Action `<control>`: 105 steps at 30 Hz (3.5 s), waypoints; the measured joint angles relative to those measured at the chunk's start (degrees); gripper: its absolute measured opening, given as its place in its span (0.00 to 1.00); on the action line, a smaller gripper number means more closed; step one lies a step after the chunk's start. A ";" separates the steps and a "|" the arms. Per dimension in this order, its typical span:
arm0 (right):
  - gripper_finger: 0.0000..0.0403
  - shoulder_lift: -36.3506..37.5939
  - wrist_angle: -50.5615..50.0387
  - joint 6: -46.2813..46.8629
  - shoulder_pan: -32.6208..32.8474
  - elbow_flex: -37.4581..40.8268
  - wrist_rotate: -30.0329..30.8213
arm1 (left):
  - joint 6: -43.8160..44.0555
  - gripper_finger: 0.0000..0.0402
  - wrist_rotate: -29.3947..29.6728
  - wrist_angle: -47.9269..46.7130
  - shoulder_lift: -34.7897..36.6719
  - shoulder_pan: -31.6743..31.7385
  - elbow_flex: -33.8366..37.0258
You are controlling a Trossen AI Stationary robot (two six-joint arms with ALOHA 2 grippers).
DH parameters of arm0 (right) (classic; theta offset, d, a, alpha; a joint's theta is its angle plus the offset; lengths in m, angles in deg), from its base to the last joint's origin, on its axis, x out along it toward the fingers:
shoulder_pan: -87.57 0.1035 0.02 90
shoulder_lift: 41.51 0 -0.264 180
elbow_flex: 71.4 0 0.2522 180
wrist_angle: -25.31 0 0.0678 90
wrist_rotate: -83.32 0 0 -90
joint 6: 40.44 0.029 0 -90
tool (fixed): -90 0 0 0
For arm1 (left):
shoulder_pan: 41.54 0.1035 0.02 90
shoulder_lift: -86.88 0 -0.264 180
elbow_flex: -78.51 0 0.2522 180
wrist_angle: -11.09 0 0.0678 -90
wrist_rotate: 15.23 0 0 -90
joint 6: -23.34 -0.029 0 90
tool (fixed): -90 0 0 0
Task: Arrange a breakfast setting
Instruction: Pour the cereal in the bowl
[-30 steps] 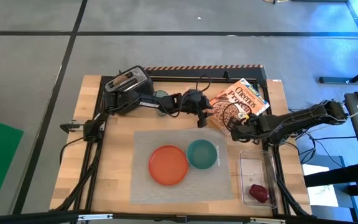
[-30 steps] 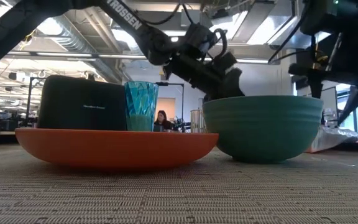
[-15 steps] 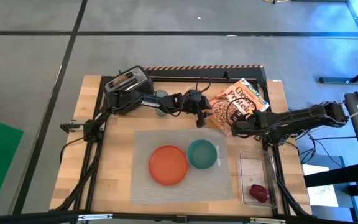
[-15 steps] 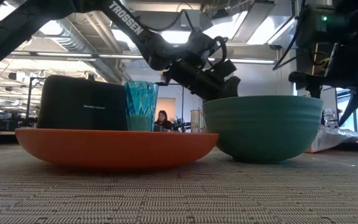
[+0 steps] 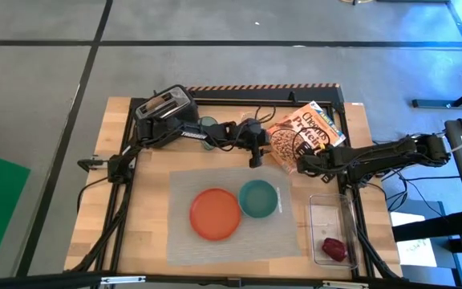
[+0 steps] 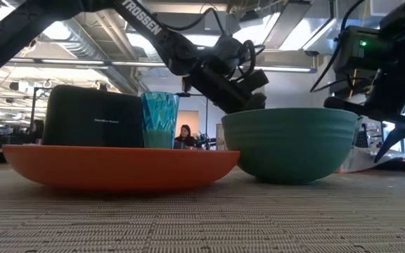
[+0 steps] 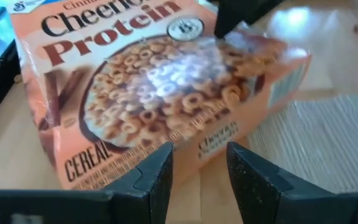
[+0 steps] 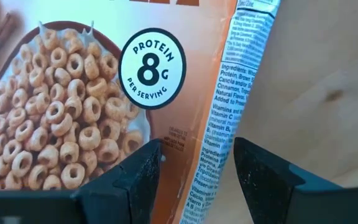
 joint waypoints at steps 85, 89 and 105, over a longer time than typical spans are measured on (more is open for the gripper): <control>0.00 -3.74 -46.52 -17.77 19.45 -24.10 42.82 | 4.40 0.34 5.64 -9.78 23.65 -1.32 0.26; 0.00 -3.04 -47.08 -24.42 19.54 -27.44 49.03 | 4.82 0.34 6.33 -9.76 26.84 -0.20 0.26; 0.00 -2.38 -47.19 -58.03 20.36 -45.97 64.13 | 8.26 0.45 7.48 -10.06 36.05 4.28 0.17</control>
